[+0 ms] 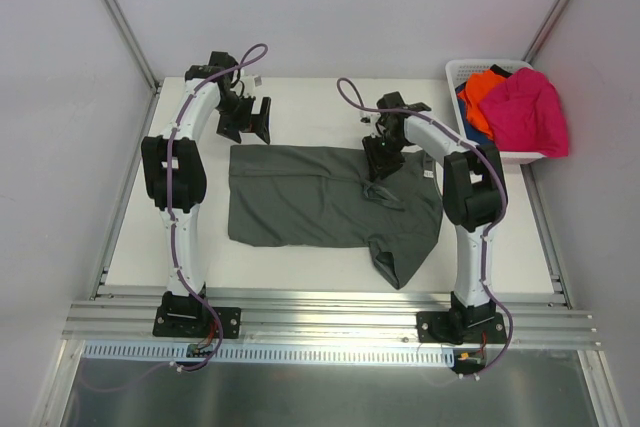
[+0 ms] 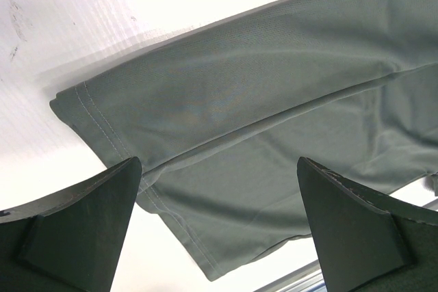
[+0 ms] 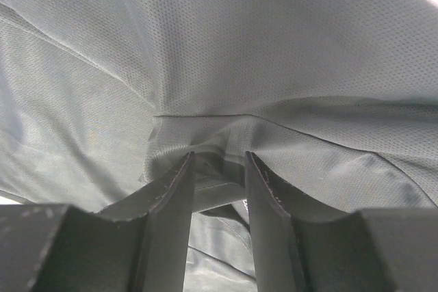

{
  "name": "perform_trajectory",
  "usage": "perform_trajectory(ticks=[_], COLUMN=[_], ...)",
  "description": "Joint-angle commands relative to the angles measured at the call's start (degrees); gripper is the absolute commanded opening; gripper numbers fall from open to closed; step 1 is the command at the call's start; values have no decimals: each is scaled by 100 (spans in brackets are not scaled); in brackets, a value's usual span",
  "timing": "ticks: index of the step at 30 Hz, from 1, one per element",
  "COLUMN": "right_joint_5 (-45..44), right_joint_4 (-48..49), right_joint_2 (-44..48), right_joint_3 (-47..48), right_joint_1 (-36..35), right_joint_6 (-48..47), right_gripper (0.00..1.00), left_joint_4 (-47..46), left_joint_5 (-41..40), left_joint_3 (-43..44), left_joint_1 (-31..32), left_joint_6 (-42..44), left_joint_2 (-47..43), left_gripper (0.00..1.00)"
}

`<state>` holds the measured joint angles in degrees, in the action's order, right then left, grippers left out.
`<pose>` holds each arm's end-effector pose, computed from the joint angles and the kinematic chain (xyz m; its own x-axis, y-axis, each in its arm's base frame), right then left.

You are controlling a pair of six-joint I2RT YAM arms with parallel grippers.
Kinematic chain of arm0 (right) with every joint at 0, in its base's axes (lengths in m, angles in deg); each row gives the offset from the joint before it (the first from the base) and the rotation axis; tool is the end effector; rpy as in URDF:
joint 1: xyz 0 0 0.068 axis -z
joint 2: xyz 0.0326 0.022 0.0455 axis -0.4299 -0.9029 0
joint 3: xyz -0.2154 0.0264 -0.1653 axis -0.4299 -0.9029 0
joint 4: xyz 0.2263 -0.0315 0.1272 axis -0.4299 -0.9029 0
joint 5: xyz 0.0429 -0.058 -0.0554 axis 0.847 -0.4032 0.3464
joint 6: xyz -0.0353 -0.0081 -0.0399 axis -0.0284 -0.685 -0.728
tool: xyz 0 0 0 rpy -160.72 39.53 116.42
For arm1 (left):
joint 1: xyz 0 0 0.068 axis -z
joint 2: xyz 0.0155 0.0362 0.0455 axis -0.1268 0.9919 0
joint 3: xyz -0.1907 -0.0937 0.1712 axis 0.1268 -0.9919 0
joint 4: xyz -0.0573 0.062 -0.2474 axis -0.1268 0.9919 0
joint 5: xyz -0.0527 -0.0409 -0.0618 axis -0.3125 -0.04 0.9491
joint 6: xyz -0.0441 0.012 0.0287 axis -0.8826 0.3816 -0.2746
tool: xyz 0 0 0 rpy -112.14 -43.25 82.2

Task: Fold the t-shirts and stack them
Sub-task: Fold the tshirt

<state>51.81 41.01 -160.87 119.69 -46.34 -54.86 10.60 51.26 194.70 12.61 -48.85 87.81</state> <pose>0.4134 0.1661 0.1873 -0.7166 -0.5790 -0.3890 -0.6568 0.7478 0.0970 0.4757 -0.0576 0.2486 -0.8807 0.1625 -0.4449 0.3182 0.8987 -0.3017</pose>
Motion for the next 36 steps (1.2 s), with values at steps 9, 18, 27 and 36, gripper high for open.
perform_trajectory(ticks=[9,18,27,36], right_joint_5=[179,57,-339,-410], right_joint_4=[-135,-126,-21,-3], right_joint_2=[459,538,1127,917], right_joint_3=[4,145,-584,-321], right_joint_1=[-775,-1225,-410,558], right_joint_6=[453,445,67,-214], right_gripper=[40,41,41,40], left_joint_4=[56,47,56,47], left_joint_5=[114,149,166,44], left_joint_3=[368,359,280,166], left_joint_1=[39,-5,-14,-5], left_joint_6=[-38,-47,-47,155], left_joint_2=[-131,-157,-193,-34], left_gripper=[99,99,99,99])
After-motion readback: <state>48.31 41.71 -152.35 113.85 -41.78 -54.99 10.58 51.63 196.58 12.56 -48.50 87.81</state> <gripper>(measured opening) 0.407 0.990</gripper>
